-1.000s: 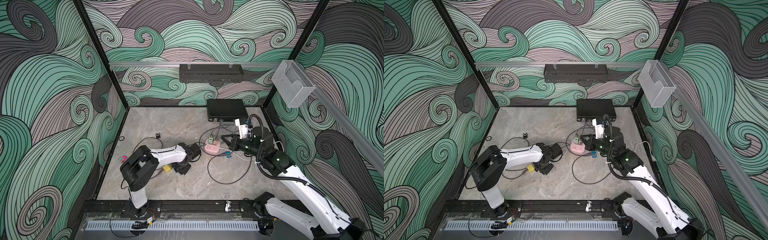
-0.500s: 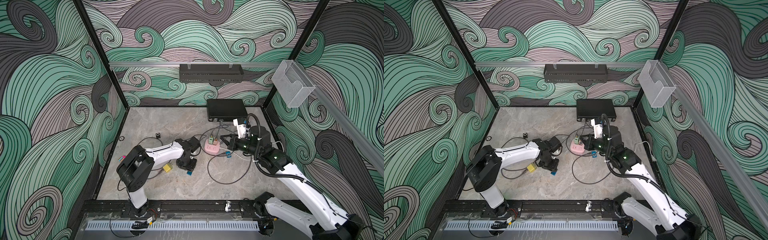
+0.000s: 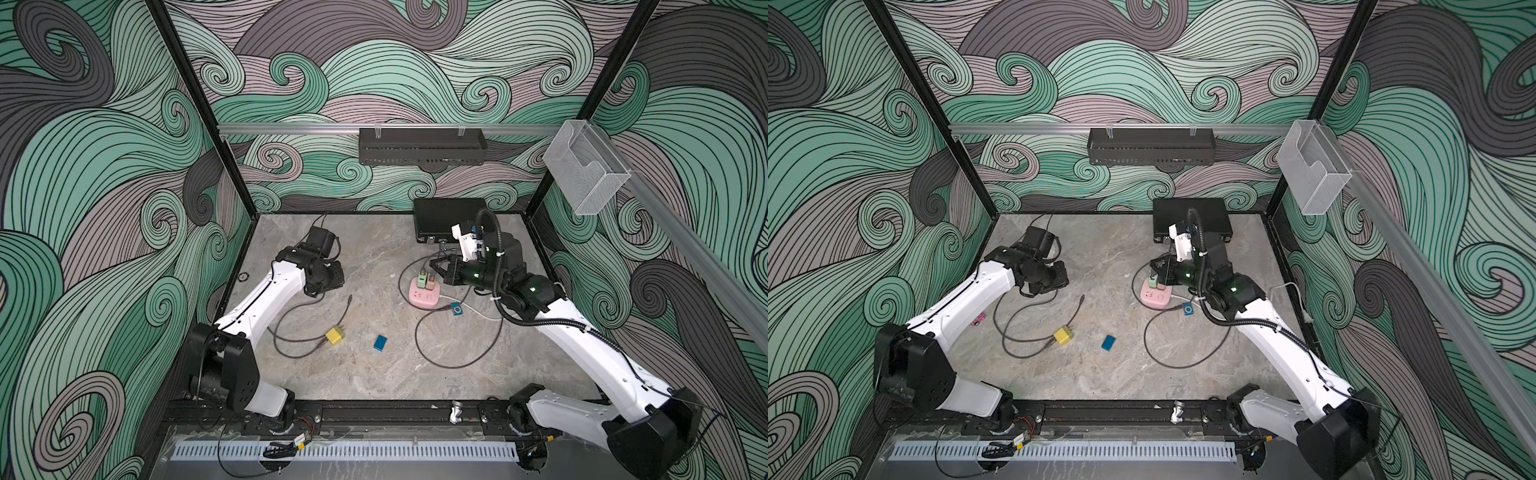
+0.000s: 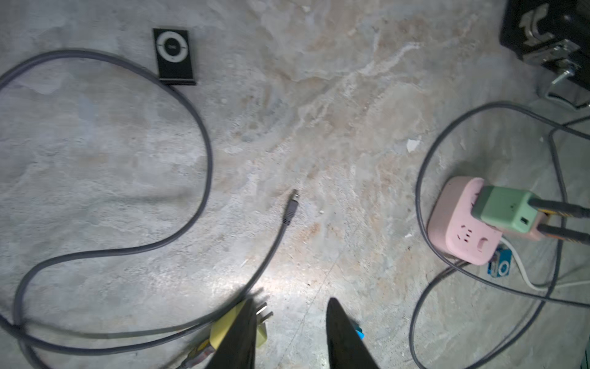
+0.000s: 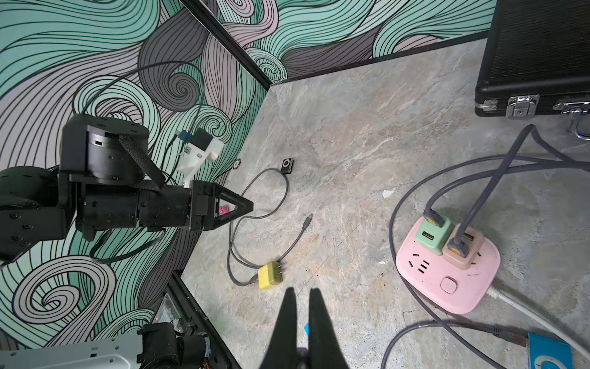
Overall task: Charge mp3
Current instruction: Adjust the plug at the socket, then pick up the MP3 player from the center of the board.
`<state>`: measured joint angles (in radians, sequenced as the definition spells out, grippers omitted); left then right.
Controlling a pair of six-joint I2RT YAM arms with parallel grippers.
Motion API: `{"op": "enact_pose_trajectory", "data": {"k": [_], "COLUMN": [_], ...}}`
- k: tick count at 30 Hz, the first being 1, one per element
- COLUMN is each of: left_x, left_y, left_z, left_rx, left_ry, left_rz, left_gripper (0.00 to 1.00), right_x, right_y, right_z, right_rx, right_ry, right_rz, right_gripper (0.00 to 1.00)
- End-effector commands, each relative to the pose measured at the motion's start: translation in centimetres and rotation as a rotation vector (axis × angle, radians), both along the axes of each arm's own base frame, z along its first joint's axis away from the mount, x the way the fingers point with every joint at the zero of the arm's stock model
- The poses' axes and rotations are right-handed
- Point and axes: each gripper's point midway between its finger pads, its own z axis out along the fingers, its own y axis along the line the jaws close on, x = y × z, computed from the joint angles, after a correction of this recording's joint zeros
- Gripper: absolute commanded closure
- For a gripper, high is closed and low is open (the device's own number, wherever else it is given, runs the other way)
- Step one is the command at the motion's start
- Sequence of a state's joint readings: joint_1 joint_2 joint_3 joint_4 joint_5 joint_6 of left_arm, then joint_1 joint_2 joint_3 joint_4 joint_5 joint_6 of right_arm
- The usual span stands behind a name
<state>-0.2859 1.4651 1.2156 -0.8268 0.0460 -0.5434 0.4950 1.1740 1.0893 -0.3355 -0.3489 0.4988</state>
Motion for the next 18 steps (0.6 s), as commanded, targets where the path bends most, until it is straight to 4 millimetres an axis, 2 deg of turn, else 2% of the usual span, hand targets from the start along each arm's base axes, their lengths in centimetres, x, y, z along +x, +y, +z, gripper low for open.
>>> {"op": "enact_pose_trajectory", "data": {"k": [1, 4, 10, 14, 18], "left_x": [0.9, 2.6, 6.8, 9.5, 11.9], "left_y": [2.5, 3.3, 5.1, 6.3, 6.2], "left_z": [1.2, 1.2, -0.6, -2.5, -4.3], "left_rx": [0.059, 0.077, 0.214, 0.265, 0.253], "left_ry": [-0.02, -0.048, -0.018, 0.023, 0.035], "left_rz": [0.074, 0.086, 0.089, 0.112, 0.071], "left_gripper": [0.64, 0.64, 0.63, 0.62, 0.6], "right_x": [1.3, 2.5, 4.7, 5.9, 6.9], "right_y": [0.8, 1.9, 2.9, 3.4, 4.0], "right_z": [1.9, 2.2, 1.6, 0.6, 0.1], "right_rx": [0.028, 0.021, 0.042, 0.024, 0.004], "right_ry": [-0.032, -0.011, 0.003, 0.021, 0.021], "right_rz": [0.01, 0.031, 0.005, 0.009, 0.019], "right_gripper": [1.0, 1.0, 1.0, 1.0, 1.0]}}
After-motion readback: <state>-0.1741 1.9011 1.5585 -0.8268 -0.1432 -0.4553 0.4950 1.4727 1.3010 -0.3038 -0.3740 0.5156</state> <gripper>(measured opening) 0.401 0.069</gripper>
